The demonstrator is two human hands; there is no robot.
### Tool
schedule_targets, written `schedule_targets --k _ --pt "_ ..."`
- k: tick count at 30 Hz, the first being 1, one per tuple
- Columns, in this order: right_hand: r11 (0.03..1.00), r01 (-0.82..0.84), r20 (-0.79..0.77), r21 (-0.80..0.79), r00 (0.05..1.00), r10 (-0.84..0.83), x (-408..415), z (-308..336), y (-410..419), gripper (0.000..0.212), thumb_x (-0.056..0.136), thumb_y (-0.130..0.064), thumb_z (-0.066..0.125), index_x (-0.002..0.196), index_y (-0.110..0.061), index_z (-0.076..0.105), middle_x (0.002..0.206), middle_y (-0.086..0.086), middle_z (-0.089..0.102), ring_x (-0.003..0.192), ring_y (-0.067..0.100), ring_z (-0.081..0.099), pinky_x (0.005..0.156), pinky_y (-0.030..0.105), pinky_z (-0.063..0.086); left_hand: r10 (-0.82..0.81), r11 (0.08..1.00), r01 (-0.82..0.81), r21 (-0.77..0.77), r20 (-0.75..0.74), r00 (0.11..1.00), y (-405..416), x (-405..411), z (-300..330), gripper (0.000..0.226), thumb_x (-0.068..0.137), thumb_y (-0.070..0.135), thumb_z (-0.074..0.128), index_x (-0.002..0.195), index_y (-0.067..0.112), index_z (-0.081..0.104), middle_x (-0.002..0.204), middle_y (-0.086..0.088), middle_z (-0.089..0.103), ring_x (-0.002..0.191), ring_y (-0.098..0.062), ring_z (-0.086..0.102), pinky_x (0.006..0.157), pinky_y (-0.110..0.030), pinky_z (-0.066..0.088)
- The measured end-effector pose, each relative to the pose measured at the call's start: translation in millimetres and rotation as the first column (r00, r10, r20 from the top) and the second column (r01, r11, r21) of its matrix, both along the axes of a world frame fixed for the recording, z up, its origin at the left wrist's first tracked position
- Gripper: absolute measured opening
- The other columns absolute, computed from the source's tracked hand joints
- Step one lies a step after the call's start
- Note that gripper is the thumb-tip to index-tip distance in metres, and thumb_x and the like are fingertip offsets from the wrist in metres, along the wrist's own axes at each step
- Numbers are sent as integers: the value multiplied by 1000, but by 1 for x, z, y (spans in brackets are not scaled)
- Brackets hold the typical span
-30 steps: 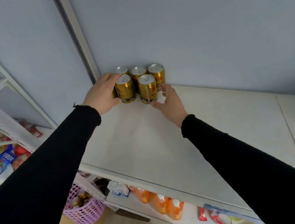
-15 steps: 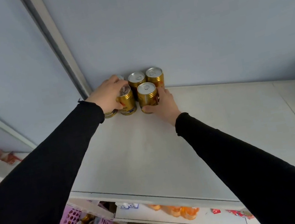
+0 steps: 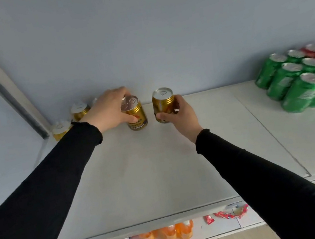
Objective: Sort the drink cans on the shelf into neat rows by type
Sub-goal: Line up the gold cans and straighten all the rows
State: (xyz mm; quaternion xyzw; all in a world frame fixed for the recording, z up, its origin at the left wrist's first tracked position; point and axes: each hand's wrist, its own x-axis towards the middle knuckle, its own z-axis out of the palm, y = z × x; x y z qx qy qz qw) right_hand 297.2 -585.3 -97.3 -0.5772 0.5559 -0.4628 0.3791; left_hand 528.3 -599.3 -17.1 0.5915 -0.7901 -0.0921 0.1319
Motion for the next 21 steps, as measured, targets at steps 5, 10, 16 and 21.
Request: schedule_targets --k 5,10,16,21 --pt "985 171 7 -36 985 -171 -104 9 -4 54 76 -30 84 121 -19 56 105 -12 64 93 -4 59 69 8 44 -118 993 119 18 -76 990 -25 -102 -5 66 70 43 87 124 27 53 117 5 60 101 -18 56 75 -32 44" --pt "964 263 40 -29 964 -261 -197 -1 -24 49 77 -25 83 116 -22 53 103 -12 64 91 2 61 71 14 46 -157 986 163 39 -133 979 -50 -208 -13 65 71 38 87 125 24 54 119 4 61 105 -19 56 77 -32 44" --pt "967 255 64 -8 965 -254 -264 -18 -62 56 80 -19 81 122 -18 45 115 -1 60 103 15 60 91 29 48 -90 994 97 51 -124 988 -84 -305 -21 68 70 34 88 128 19 55 122 -3 61 106 -21 56 77 -32 43" --pt "971 233 115 58 964 -238 -282 -29 -87 72 82 -19 79 140 -12 37 134 3 55 122 19 54 104 31 40 -49 997 54 50 -86 995 -102 -346 -29 68 72 29 87 131 16 54 122 -6 60 107 -23 55 78 -31 41"
